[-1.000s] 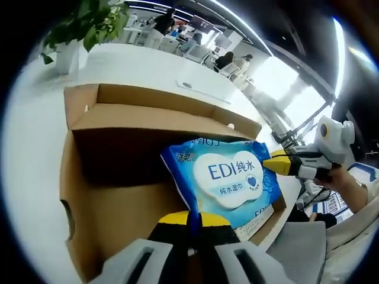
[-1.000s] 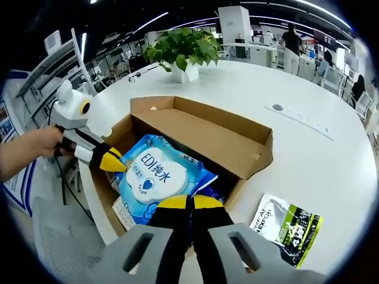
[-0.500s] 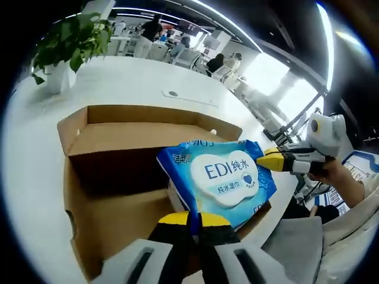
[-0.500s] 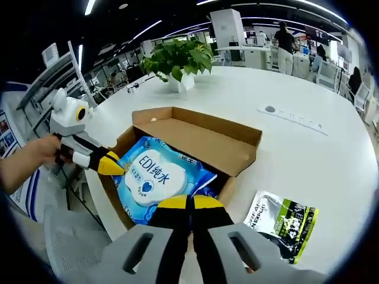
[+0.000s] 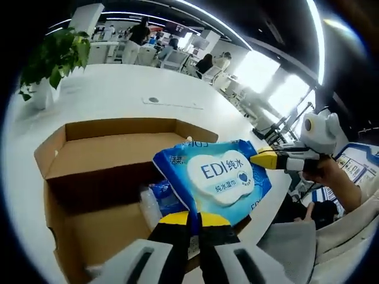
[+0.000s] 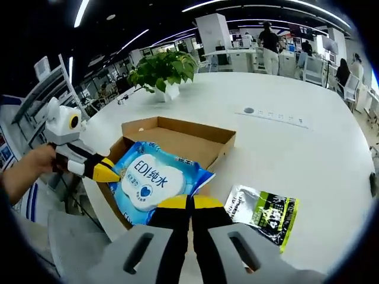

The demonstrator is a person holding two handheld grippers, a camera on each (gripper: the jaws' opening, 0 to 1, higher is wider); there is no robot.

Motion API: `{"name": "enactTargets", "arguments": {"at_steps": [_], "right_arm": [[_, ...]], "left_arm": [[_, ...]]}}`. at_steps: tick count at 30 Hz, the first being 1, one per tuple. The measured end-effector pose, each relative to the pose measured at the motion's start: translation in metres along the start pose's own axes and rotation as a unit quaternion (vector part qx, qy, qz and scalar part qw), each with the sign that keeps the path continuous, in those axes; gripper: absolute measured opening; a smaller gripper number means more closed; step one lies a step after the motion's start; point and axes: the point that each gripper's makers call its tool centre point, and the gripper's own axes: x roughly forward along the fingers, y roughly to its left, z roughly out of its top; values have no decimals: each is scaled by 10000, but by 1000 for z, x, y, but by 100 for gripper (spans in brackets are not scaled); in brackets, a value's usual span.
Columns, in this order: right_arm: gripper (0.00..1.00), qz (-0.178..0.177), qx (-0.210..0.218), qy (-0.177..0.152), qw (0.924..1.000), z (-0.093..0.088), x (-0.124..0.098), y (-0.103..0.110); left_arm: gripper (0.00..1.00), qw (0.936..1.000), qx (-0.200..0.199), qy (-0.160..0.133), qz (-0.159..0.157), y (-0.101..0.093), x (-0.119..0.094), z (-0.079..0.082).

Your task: Operate the shoe box by opening the lid, removing the specified soft item, and placing it in the target area until the item is outside and the box remains undamaged.

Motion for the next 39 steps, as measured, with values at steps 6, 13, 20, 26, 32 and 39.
{"name": "enactTargets", "arguments": {"at_steps": [6,13,20,26,32,39], "right_arm": [[0,-161,140,-60,9998,-1,-15,-23],[0,-310,294,-62,9991,-5,-28,-46],[0,-419,345,-27,9985,-10,-39,-66],[0,-472,513,28,9976,-18,-50,-85],[0,-565,618,58,9965,-22,-57,-101],[0,-631,671,146,9956,-28,-55,-117]], "left_arm": [[3,9999,94,-22,-38,-20,16,6],[3,9997,188,-8,-171,-38,31,13],[3,9993,284,42,-227,-52,48,16],[3,9988,364,99,-303,-65,64,18],[3,9983,422,90,-391,-78,78,22],[3,9974,576,228,-380,-85,92,23]]}}
